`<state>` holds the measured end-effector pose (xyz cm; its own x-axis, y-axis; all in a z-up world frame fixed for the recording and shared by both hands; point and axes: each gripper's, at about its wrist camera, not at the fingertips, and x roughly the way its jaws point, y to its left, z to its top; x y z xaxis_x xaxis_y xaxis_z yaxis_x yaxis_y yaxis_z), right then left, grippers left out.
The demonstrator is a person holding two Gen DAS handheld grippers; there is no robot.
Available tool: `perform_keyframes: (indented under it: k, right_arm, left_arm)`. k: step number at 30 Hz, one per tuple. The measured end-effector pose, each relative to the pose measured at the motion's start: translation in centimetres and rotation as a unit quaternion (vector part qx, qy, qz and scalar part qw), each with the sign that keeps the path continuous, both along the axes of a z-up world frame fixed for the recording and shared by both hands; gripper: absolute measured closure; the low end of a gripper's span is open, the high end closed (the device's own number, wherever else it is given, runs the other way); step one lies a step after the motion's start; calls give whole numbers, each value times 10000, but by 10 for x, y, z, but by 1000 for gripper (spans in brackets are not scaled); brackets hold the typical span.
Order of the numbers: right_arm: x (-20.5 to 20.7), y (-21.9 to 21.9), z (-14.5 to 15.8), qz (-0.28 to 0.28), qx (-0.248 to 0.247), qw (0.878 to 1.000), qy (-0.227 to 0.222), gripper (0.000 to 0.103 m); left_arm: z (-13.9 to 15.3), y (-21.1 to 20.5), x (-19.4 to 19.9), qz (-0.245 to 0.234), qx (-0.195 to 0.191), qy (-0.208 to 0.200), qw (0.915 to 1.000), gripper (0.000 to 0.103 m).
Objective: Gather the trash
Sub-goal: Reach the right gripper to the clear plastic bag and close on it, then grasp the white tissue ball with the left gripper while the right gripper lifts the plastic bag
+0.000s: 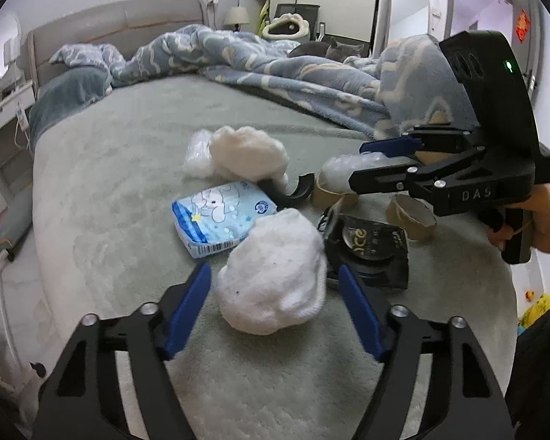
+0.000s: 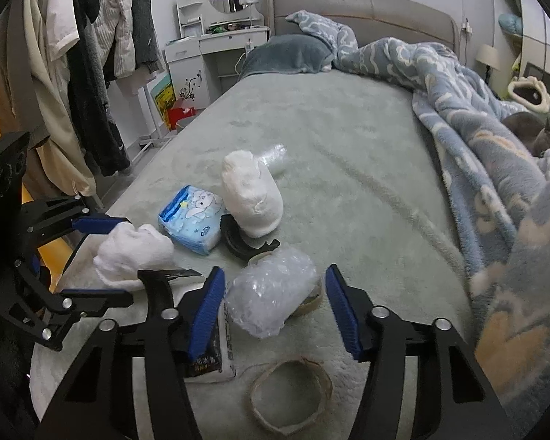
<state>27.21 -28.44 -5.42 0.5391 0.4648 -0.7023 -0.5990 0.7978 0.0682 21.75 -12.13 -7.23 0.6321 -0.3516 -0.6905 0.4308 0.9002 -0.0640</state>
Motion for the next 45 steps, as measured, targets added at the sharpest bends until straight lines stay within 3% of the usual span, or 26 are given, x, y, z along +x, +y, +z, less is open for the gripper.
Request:
perform_keyframes:
  k: [9,16,27,38,45]
  right_arm:
    - [5,9,-3,71,-29,9998,177,65]
    - [6,-2,6,-85,225,9993,275,68]
    - [10,-15,34,-291,951,9948,216,69]
    - [7,-25,56,-458,1486,9878,126,69]
    - [12,-26,70,-569,1689,9840,17,69]
  left_arm:
    - [0,7,9,74,-173,177,9997,52]
    - [3,12,11,193,-333,234,9990,63]
    - [30,37,2,643,-696,-64,9955,64]
    - [43,62,-4,1199,-780,-329,9892,63]
    - [40,84,-3,1673,-713,-288,9829,63]
